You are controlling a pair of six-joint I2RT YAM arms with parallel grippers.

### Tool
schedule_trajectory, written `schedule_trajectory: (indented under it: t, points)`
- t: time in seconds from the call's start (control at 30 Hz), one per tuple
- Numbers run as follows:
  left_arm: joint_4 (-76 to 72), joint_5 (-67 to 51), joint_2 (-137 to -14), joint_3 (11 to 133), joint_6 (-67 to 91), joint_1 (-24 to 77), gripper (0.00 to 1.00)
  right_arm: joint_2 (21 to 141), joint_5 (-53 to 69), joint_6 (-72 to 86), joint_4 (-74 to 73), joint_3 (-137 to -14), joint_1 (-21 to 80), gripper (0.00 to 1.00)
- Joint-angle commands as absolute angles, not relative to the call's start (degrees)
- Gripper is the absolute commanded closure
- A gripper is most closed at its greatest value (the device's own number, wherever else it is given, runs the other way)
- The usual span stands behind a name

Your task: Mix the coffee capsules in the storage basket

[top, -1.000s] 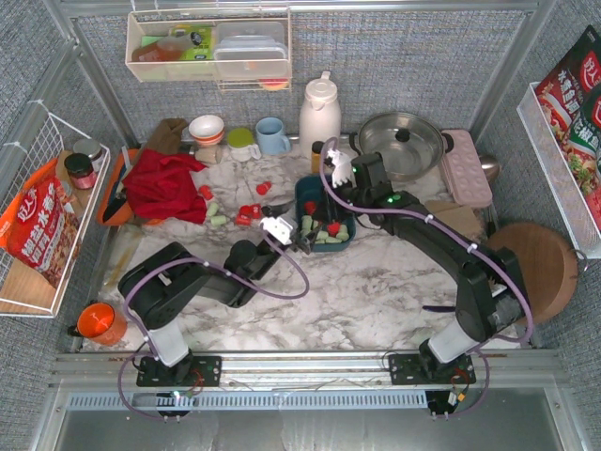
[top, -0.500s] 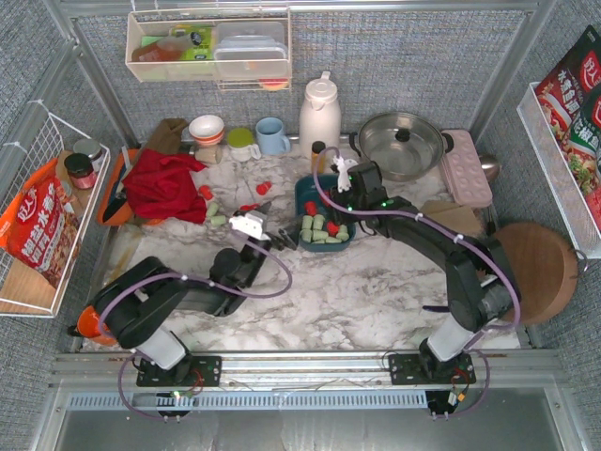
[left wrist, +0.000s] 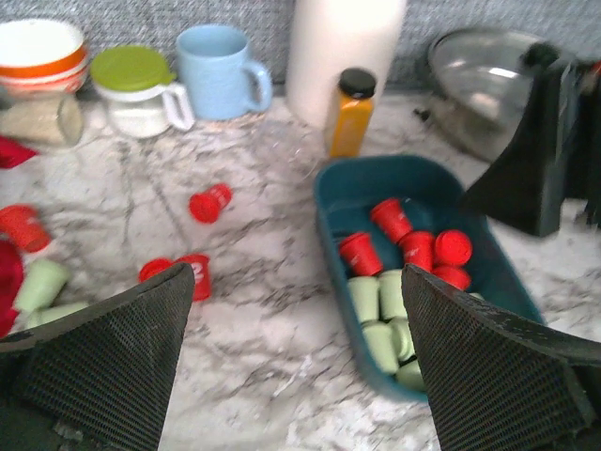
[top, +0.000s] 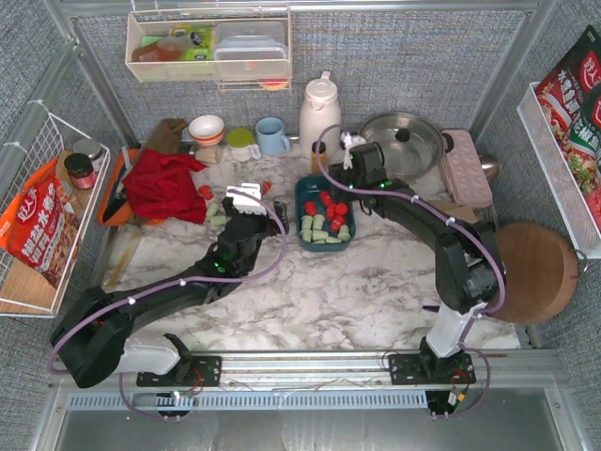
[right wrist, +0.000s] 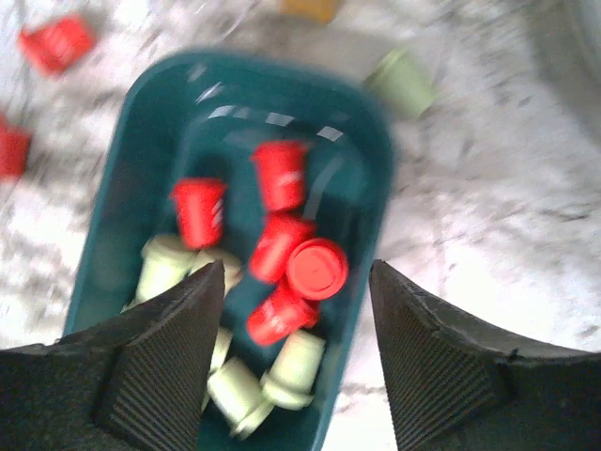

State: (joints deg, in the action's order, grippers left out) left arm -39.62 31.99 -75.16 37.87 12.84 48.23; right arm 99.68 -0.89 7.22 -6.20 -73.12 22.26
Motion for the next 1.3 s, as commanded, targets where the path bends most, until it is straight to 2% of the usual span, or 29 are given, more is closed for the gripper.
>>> schedule_trajectory:
  t: [0.0, 0.17, 0.33, 0.53, 0.87, 1.27]
  points:
    - [-29.0, 35.4, -72.9, 38.2, 13.0, 48.2, 0.01, 104.4, -8.3, 11.0, 0.2, -78.1, 18.6, 0.35]
    - [-27.0, 36.1, -70.2, 37.6, 12.5, 48.1, 0.01, 115.6, -6.1, 11.5, 0.7, -89.6, 15.0, 0.42]
    - [-26.8, 36.4, -69.9, 37.8, 12.4, 48.1, 0.01, 126.1, -2.6, 11.1, -4.8, -102.5, 13.4, 0.42]
    - [-26.1, 35.8, -71.9, 39.8, 12.0, 48.1, 0.01, 133.6, 0.6, 9.9, -10.8, -112.0, 12.4, 0.42]
    - [-24.9, 34.4, -75.2, 42.6, 13.3, 48.1, 0.01, 140.2, 2.0, 8.0, -18.9, -120.1, 11.7, 0.42]
    - [-24.1, 33.4, -77.3, 44.5, 13.7, 48.1, 0.01, 145.2, 4.6, 7.8, -28.9, -127.8, 11.6, 0.35]
